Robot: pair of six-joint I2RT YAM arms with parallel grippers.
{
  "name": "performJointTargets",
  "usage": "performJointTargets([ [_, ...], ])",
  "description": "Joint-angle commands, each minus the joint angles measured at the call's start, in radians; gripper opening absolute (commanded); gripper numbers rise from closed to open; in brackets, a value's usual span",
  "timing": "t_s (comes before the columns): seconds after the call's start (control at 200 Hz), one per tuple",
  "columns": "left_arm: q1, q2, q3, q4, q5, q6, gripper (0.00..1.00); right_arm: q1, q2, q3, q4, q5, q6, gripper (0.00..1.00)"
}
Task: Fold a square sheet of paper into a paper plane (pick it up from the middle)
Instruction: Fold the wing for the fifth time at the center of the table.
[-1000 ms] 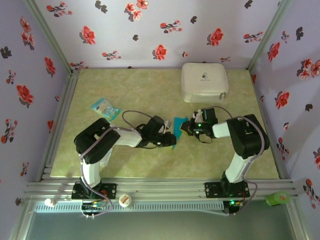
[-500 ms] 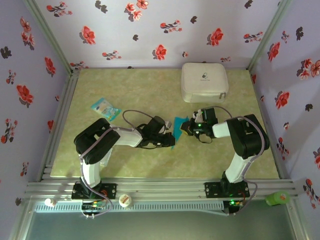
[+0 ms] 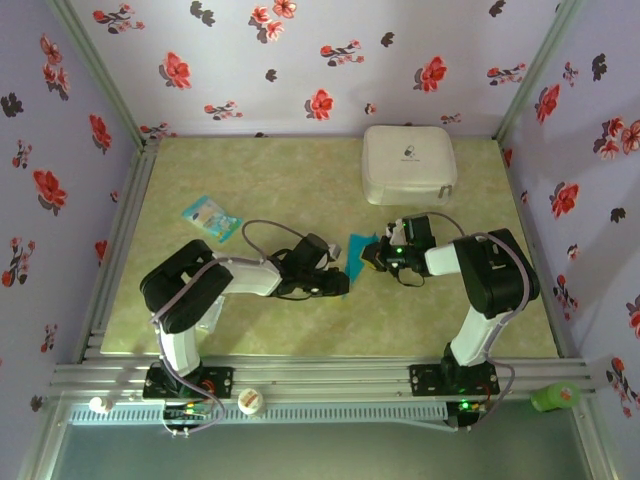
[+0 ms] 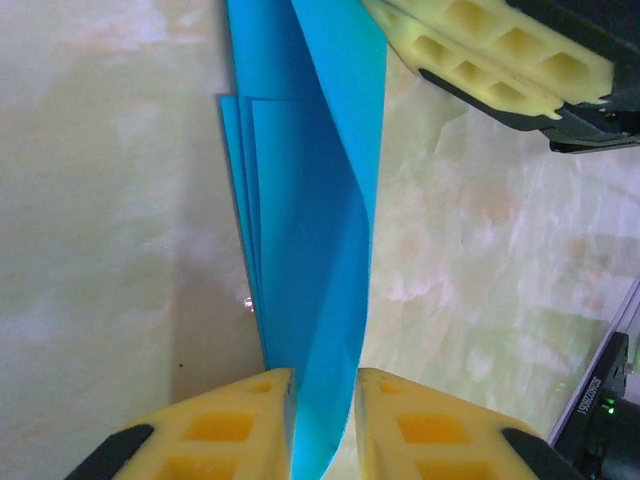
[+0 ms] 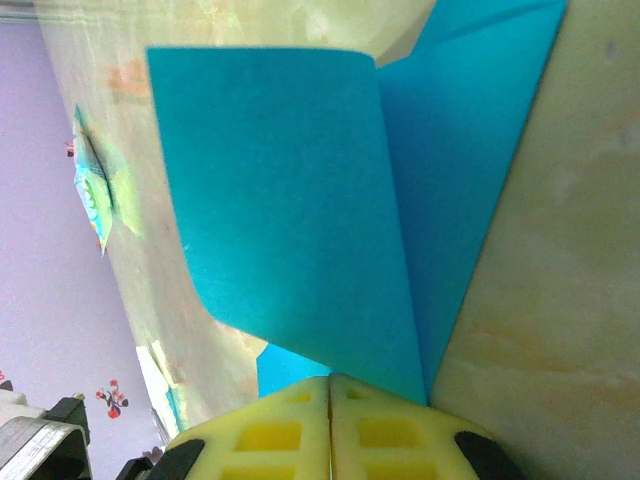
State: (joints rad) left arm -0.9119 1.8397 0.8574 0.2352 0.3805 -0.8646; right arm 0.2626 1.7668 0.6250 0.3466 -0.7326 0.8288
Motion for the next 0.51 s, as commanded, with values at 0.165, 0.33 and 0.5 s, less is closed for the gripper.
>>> performJointTargets([
  [0.165,-0.007,0.019,0.001,-0.105,-0.031,0.029,0.21,0.000,-0.002,-0.020,-0.107,0.070,-0.027,0.08],
  [0.33,-0.008,0.024,-0.001,-0.105,-0.031,0.026,0.16,0.001,-0.002,-0.025,-0.104,0.071,-0.028,0.08],
  [0.5,-0.009,0.030,-0.001,-0.104,-0.031,0.024,0.13,0.000,-0.003,-0.022,-0.101,0.070,-0.026,0.08],
])
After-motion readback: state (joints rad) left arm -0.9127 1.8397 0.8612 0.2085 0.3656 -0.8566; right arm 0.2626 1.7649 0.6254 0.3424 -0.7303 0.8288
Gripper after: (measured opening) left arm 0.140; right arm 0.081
